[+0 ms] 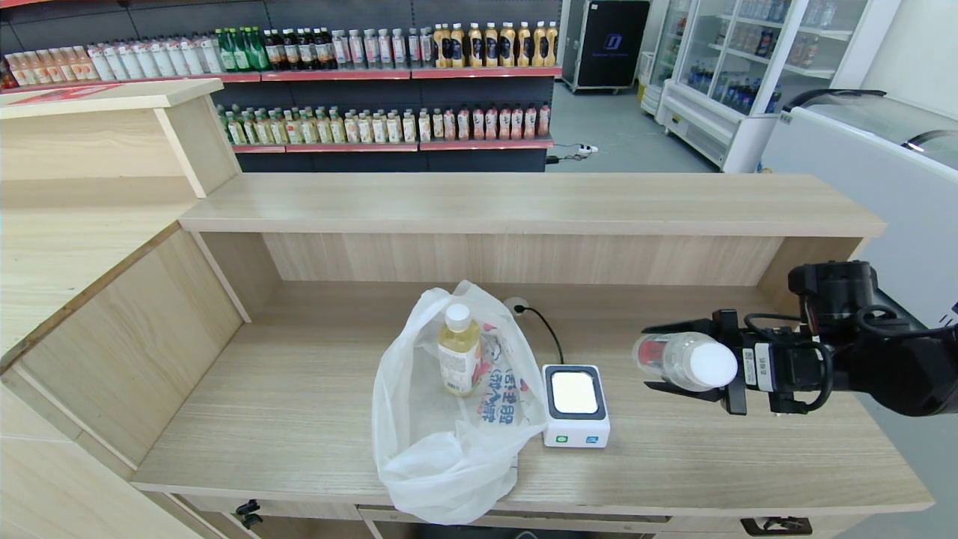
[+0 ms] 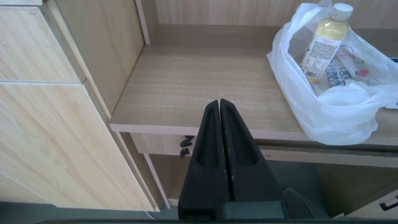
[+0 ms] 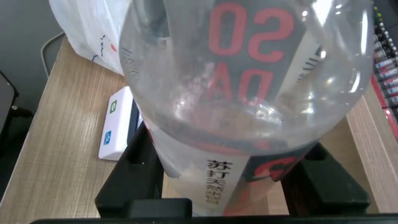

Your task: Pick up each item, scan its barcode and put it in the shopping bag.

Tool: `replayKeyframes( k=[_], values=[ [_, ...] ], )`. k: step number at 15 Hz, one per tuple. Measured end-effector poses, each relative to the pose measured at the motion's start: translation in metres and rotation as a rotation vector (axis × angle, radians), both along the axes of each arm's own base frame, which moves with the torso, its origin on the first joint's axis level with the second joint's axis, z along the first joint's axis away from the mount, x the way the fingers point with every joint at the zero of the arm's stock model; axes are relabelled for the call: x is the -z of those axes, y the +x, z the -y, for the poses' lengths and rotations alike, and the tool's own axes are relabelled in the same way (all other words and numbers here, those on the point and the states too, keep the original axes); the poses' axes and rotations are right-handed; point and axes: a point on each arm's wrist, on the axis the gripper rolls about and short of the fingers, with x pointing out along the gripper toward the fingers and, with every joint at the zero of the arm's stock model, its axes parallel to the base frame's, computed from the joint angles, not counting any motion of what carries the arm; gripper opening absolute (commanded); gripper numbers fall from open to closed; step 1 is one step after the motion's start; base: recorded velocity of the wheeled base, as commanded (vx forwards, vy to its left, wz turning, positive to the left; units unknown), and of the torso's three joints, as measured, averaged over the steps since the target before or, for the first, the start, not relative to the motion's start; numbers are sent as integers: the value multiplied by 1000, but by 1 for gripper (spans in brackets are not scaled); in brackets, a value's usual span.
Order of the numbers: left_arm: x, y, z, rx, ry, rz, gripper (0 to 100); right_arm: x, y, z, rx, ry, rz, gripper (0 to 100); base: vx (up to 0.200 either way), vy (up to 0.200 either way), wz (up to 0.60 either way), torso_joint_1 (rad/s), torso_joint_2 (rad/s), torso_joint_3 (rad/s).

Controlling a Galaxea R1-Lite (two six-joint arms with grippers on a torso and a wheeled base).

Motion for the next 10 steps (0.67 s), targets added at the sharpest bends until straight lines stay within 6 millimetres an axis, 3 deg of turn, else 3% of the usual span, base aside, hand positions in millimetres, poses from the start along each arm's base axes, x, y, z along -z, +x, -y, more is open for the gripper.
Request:
replayKeyframes(
  k=[10],
  values=[
    [0,0,0,0,0,0,0,15,13,-5,-11,-1,-40,0,0,0,0,0,0,0]
  ],
)
